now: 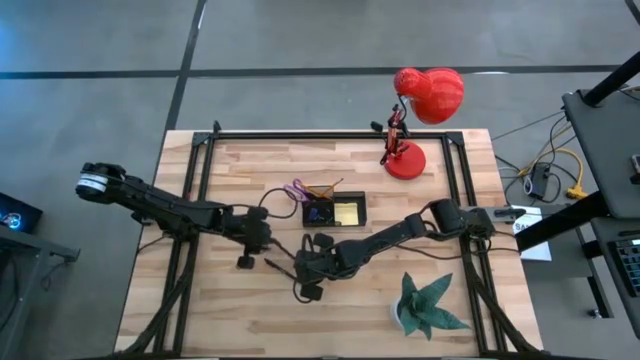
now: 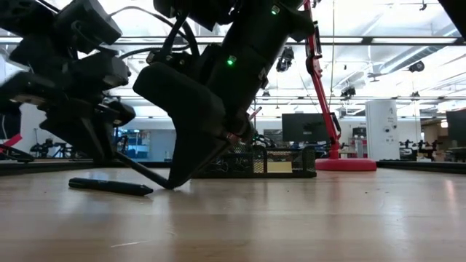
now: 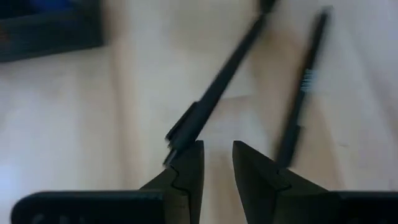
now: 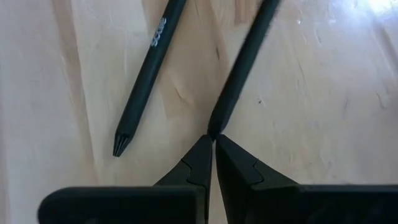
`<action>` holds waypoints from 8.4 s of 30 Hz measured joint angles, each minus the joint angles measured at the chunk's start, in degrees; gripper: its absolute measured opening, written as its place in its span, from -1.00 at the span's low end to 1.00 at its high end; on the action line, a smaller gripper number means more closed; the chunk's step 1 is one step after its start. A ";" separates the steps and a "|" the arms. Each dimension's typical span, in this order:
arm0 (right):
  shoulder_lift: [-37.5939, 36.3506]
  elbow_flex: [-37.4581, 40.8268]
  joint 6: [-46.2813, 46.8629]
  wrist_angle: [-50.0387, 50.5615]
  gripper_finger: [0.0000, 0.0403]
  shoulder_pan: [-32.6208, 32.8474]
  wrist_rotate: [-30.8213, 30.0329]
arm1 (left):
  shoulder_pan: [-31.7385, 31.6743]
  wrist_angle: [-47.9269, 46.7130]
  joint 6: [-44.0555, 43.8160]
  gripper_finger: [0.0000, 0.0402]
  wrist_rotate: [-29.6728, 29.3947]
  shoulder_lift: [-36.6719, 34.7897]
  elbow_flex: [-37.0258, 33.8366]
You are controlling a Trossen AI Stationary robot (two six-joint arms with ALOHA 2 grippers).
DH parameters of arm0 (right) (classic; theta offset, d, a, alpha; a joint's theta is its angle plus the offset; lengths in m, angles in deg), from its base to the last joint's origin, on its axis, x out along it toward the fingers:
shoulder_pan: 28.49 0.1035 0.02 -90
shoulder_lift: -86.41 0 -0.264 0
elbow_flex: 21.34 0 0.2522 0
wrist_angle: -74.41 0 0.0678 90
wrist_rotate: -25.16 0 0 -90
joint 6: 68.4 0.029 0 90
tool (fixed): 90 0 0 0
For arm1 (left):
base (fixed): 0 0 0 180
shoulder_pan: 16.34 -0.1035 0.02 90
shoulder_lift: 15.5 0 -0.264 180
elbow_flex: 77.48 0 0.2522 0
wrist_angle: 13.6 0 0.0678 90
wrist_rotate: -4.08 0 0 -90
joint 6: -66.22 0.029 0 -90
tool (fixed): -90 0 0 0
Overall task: Pick and place office supplies into organizer
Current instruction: Put the top black pen into the black desk organizer
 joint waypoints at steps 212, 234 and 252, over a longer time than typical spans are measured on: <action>-1.03 0.98 7.32 -1.33 -0.94 -2.95 -1.94 | -9.02 -3.05 29.41 -0.65 2.31 7.76 4.28; -0.04 -0.35 4.55 -1.77 -0.94 -2.91 0.57 | -9.02 -3.07 29.35 -0.65 2.24 7.78 4.26; 0.48 -0.44 4.55 -1.63 -0.94 -2.91 0.21 | -9.00 -2.99 29.52 -0.65 2.53 9.09 4.33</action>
